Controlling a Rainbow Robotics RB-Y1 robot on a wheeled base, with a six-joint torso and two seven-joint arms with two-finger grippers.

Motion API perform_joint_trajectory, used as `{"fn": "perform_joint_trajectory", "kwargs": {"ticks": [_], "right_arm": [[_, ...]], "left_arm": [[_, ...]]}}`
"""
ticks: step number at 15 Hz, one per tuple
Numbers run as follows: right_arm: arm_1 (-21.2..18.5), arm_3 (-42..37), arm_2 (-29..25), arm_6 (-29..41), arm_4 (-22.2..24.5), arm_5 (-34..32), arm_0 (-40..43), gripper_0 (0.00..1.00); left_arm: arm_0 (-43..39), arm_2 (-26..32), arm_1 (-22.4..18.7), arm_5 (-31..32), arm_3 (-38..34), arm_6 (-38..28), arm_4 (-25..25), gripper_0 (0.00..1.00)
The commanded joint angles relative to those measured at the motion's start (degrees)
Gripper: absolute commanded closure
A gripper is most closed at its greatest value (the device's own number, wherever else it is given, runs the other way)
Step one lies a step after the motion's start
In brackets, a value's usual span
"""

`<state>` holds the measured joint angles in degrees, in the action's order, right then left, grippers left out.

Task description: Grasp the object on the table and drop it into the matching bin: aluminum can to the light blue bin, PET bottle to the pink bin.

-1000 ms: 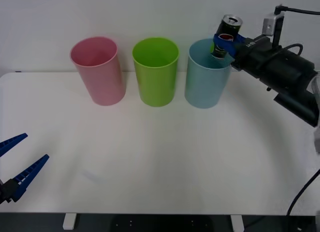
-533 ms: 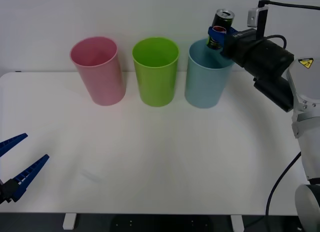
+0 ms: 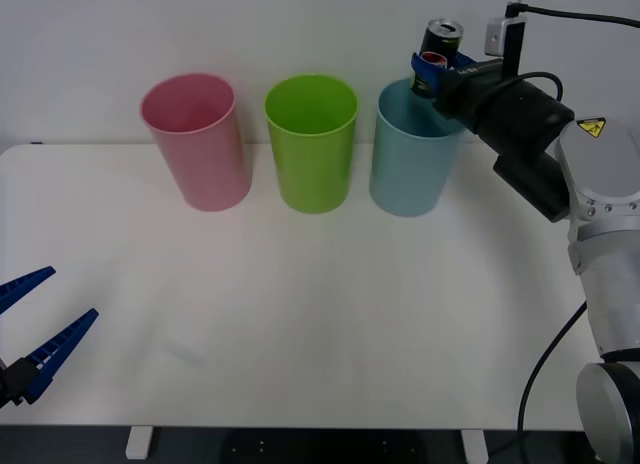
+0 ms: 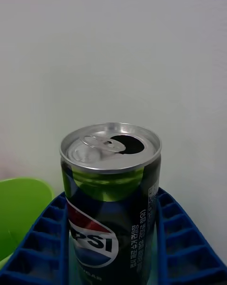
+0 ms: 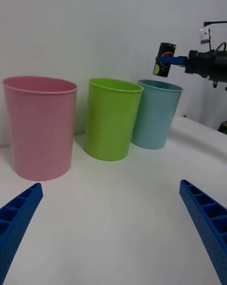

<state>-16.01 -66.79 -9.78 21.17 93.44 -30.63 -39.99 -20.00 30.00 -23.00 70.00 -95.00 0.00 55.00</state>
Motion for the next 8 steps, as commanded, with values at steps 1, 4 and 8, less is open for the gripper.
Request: {"fn": "perform_joint_trajectory", "kwargs": {"ticks": [1,4,8], "right_arm": [[-0.07,0.0,-0.07,-1.21,-0.8,-0.22,0.18,0.0],[-0.07,0.0,-0.07,-2.36,-1.77,-0.22,0.35,0.0],[-0.07,-5.8,-0.5,-2.8,-1.94,-0.83,4.66,0.0]], "left_arm": [[0.0,0.0,0.0,0.0,0.0,0.0,0.0,0.0],[0.0,0.0,0.0,0.0,0.0,0.0,0.0,0.0],[0.0,0.0,0.0,0.0,0.0,0.0,0.0,0.0]]}}
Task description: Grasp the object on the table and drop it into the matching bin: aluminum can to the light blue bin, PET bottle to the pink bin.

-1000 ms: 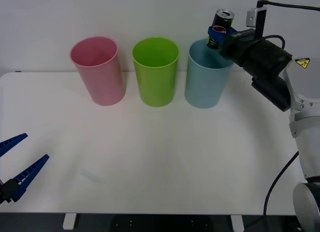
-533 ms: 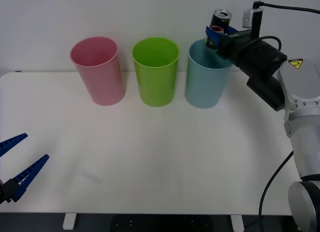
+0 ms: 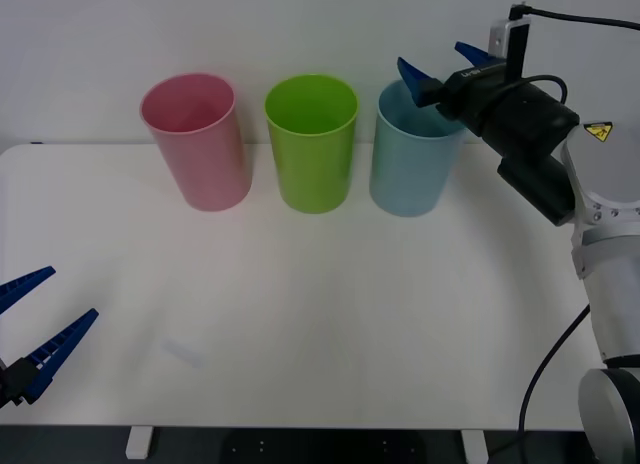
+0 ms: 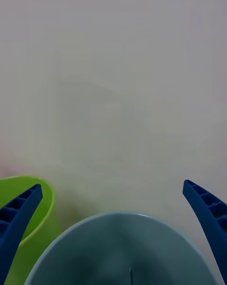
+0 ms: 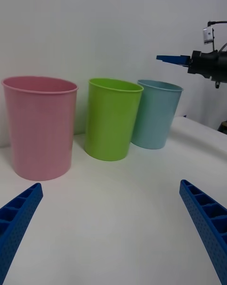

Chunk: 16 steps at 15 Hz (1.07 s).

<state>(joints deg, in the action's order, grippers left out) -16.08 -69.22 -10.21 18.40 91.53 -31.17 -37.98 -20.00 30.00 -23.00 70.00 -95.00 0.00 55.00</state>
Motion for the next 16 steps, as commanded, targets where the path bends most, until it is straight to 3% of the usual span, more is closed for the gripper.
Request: {"fn": "perform_joint_trajectory", "kwargs": {"ticks": [1,11,16], "right_arm": [[-0.01,-5.75,-0.07,-0.03,-0.13,-0.91,4.49,0.0],[-7.39,-27.46,-0.07,-0.82,-9.88,-14.88,26.81,0.0],[-12.75,-33.17,-0.6,-12.77,-16.39,-16.46,38.15,0.0]], "left_arm": [[0.0,0.0,0.0,0.0,0.0,0.0,0.0,0.0],[0.0,0.0,0.0,0.0,0.0,0.0,0.0,0.0],[0.0,0.0,0.0,0.0,0.0,0.0,0.0,0.0]]}}
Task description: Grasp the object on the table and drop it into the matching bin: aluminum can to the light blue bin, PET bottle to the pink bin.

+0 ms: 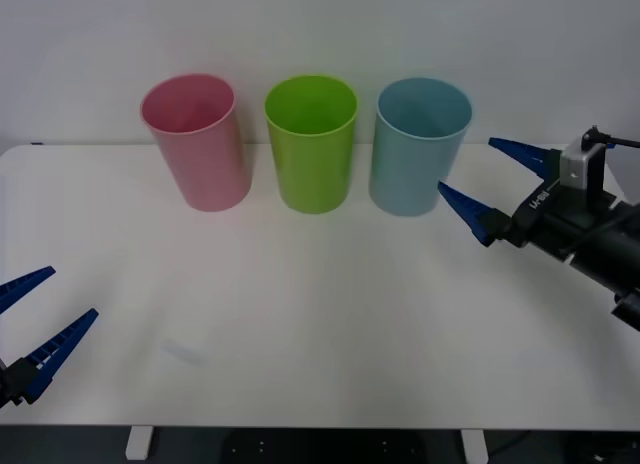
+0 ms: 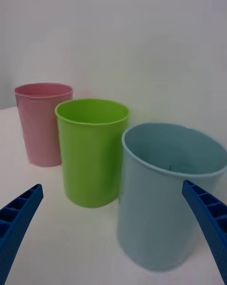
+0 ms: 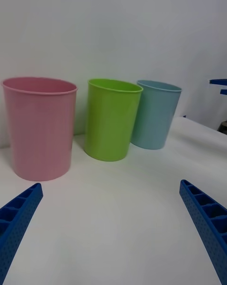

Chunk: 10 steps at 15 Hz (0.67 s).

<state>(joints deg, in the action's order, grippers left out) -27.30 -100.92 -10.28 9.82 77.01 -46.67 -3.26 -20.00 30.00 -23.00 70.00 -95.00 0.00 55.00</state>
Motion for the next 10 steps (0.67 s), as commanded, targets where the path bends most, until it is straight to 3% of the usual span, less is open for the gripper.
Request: {"fn": "perform_joint_trajectory", "kwargs": {"ticks": [1,3,10], "right_arm": [[-1.71,-2.0,-1.67,-6.3,-1.87,-2.9,5.11,0.0],[-1.71,-2.0,-4.13,-9.55,-2.13,-7.65,7.57,0.0],[-1.62,-2.0,-8.88,-8.24,-2.48,-21.71,12.49,0.0]], "left_arm": [[0.0,0.0,0.0,0.0,0.0,0.0,0.0,0.0],[0.0,0.0,0.0,0.0,0.0,0.0,0.0,0.0],[0.0,0.0,0.0,0.0,0.0,0.0,0.0,0.0]]}}
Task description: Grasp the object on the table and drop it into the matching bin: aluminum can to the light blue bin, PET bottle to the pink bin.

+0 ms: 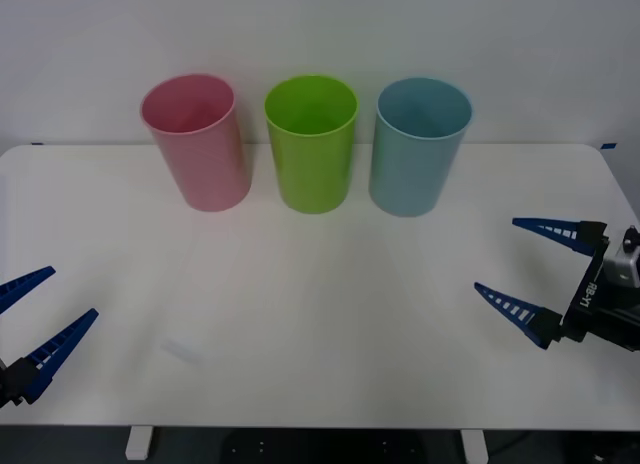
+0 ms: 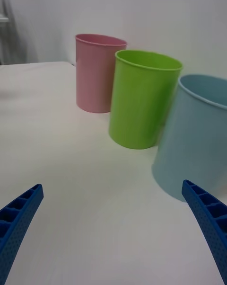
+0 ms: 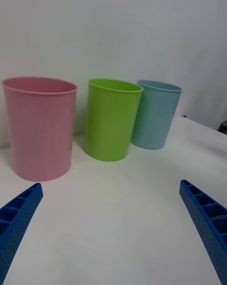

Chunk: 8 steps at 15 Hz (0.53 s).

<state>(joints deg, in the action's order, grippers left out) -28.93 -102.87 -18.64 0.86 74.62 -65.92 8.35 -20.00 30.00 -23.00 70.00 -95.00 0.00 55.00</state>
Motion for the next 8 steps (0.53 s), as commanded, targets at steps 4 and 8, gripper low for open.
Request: {"fn": "perform_joint_trajectory", "kwargs": {"ticks": [4,8], "right_arm": [[0.01,0.04,-0.44,4.33,-0.09,-7.91,2.99,0.0],[0.8,0.04,-0.08,5.47,-0.09,-11.08,3.26,0.0]], "left_arm": [[0.0,0.0,0.0,0.0,0.0,0.0,0.0,0.0],[0.0,0.0,0.0,0.0,0.0,0.0,0.0,0.0]]}}
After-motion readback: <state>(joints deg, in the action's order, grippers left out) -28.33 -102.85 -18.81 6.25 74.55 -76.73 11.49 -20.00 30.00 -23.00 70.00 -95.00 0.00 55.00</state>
